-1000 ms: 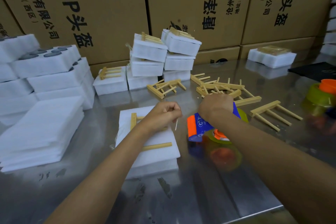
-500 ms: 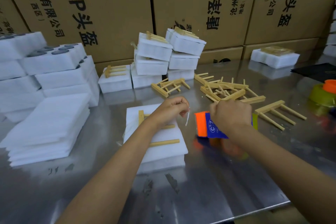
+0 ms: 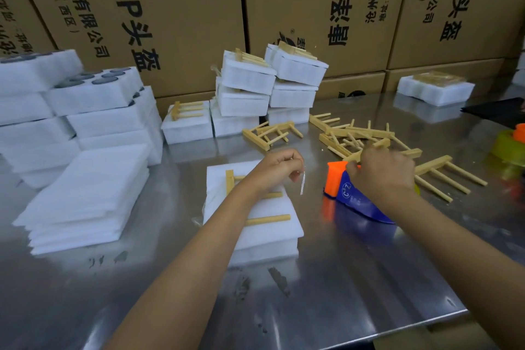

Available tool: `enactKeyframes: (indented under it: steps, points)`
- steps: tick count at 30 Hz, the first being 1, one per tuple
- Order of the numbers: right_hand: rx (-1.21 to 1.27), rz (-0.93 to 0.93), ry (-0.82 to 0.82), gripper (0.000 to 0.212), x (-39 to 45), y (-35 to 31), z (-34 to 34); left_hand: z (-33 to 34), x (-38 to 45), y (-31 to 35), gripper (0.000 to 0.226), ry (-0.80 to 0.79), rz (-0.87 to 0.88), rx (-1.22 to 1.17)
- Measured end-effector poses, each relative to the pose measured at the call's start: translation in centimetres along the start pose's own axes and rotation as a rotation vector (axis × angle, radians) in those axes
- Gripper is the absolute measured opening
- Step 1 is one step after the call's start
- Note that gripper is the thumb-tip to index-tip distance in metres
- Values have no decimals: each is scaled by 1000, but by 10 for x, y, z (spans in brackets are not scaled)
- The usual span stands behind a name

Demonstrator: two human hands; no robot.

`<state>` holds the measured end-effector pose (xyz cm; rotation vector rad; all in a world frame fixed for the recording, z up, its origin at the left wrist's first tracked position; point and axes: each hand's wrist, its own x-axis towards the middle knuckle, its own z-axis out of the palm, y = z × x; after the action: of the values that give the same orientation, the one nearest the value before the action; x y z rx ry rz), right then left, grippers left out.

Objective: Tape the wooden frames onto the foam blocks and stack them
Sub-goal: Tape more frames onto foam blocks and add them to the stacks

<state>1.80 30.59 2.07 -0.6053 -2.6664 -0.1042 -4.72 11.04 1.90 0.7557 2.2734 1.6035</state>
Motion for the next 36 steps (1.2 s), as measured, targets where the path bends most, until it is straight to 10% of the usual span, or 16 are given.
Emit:
enactKeyframes:
  steps: [3,8,14,20,26,30,36]
  points:
    - [388,-104,4,19,-1,-15,-18,-1,1,0,11,-1,8,-21]
    - [1041,121,-751,40,-12,-38,-31,0,0,1,11,-3,-10,-20]
    - [1088,165,-575,34,-20,-43,-6,8,4,-7,14,37,-58,176]
    - [655,-72,-380,14,-34,-60,4,11,-11,-3,22,529,203,903]
    - [628,-27,-529,6,-41,-71,20,-54,-73,-5,15,927,59,640]
    - [852,117,-699,11,-40,-75,29,-76,-114,-59,22,647,-341,499]
    - [1005,92,-730,16,-47,-87,32,-64,-126,-85,41,583,-331,305]
